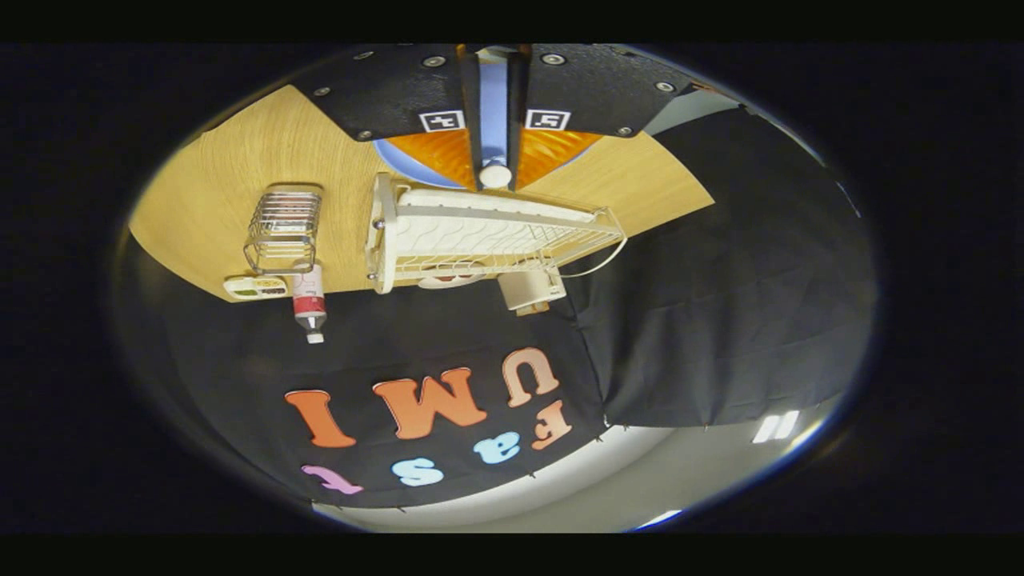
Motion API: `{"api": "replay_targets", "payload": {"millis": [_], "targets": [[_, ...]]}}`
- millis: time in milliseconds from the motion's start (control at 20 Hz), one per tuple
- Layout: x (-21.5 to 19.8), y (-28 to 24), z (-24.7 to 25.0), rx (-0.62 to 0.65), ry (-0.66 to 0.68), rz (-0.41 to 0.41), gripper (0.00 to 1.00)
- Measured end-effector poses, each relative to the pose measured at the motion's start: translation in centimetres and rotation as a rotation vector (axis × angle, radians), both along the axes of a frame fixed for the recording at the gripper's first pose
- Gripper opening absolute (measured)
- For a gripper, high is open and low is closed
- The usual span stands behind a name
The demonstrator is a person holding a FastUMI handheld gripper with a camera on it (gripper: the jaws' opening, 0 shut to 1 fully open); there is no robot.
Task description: Take the plate from the dish rack, then take the spoon from the basket and place it into the plate.
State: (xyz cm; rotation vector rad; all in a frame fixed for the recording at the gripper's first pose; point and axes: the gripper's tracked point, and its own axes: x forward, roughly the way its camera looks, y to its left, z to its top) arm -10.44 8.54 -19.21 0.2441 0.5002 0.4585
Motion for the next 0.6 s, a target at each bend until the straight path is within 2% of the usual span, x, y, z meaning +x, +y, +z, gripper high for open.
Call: {"api": "replay_targets", "payload": {"millis": [150,250,350,400,600], "targets": [[-0.1,-1.6,-1.7,-0.043,0.040,-0.032,0.19],[0.1,-2.4,-2.3,-0.059,0.066,-0.057,0.30],[0.8,-3.2,-1.5,-0.066,0.039,-0.083,0.37],[1.4,-3.5,-1.0,-0.068,0.020,-0.096,0.45],[3.1,-4.4,1.9,-0.104,-0.063,-0.152,0.63]]}}
